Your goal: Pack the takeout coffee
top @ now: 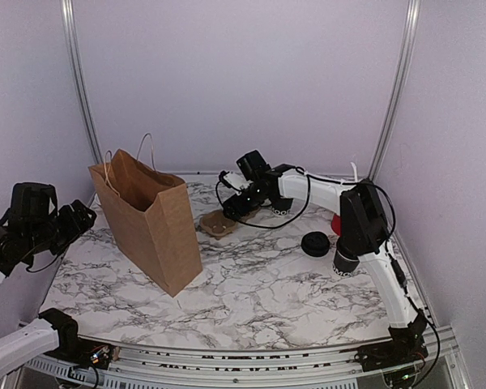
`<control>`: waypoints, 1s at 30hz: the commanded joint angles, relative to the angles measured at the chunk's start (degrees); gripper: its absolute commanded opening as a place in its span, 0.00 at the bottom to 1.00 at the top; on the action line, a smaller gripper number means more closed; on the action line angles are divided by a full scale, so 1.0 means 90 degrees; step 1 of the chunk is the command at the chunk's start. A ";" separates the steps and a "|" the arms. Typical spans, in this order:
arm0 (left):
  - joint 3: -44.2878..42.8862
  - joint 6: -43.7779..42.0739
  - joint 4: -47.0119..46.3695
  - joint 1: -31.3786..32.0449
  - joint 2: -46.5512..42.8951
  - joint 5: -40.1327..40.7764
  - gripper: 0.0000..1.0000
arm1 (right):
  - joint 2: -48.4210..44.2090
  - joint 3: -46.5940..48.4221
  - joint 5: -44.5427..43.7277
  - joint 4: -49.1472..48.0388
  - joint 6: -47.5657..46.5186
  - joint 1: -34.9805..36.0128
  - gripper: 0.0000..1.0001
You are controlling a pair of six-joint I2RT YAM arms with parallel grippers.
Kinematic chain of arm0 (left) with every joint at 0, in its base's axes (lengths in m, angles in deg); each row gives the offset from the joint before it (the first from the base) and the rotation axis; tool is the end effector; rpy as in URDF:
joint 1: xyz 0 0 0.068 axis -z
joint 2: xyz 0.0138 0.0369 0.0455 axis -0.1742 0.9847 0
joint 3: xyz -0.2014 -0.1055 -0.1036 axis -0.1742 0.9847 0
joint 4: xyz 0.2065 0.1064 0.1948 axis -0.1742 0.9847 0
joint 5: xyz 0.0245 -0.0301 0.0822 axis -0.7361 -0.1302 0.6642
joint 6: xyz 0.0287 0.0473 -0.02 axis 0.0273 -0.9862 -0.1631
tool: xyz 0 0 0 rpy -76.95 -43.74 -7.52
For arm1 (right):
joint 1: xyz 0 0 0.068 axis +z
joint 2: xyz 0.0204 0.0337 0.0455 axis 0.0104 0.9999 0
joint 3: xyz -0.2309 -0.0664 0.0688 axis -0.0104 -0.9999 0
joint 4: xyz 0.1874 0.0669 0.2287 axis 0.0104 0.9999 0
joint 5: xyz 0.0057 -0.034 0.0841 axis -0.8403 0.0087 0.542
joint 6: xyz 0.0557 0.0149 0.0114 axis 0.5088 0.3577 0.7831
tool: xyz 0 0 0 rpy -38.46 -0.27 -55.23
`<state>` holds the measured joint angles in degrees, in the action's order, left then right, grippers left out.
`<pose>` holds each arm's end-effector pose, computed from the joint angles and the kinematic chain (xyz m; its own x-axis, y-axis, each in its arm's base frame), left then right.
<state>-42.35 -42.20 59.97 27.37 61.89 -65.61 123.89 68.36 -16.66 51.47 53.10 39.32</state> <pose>0.1933 -0.0512 0.3053 -0.4390 -0.5831 -0.6836 -0.2577 0.8106 -0.5259 0.4463 0.3623 0.1528 -0.4983 -0.5766 -0.6475 -0.7403 0.6717 -0.0284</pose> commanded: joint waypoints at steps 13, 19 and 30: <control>-0.0143 -0.0790 -0.0014 0.0003 0.0055 -0.0405 0.89 | 0.0690 0.0911 -0.0496 0.0847 0.0839 0.0494 0.63; -0.0086 -0.0695 -0.0216 0.0002 0.0094 -0.0572 0.89 | 0.0186 0.0601 -0.1027 0.0920 0.1158 0.0769 0.44; -0.0268 0.0362 -0.0236 -0.0002 -0.0110 -0.1011 0.87 | -0.2005 -0.1451 -0.1386 0.0011 0.1389 0.0951 0.38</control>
<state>-42.94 -44.70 59.29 27.37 62.20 -72.49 113.07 57.97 -27.19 56.48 64.46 47.42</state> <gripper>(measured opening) 0.873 0.379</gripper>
